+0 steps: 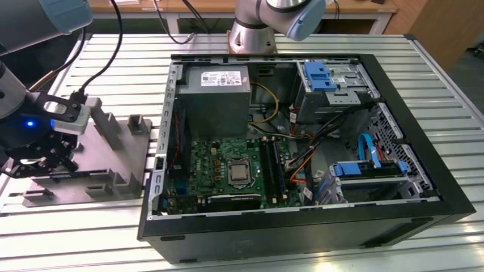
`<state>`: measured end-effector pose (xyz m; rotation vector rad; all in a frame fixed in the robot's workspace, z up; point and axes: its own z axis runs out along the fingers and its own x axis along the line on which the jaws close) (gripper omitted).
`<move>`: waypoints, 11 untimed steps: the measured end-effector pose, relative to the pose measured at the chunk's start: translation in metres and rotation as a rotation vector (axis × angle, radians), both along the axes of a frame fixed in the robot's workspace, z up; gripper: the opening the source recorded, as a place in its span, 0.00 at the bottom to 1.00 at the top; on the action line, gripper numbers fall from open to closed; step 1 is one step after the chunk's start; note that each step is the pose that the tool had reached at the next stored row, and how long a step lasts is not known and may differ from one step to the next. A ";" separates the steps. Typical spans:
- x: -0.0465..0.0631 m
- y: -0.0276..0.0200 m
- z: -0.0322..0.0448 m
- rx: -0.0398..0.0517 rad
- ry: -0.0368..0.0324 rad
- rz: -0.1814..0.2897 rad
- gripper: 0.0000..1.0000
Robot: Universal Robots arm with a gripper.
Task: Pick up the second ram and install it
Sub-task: 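Pick up the second ram and move it above second insertion slot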
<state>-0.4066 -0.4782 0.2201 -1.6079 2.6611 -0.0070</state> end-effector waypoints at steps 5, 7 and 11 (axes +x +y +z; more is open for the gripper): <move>0.000 0.0000 0.0000 0.0000 0.0000 0.034 0.11; 0.000 0.0000 0.0000 0.0000 0.0000 0.048 0.11; 0.000 0.0000 0.0000 0.0000 0.0000 0.075 0.11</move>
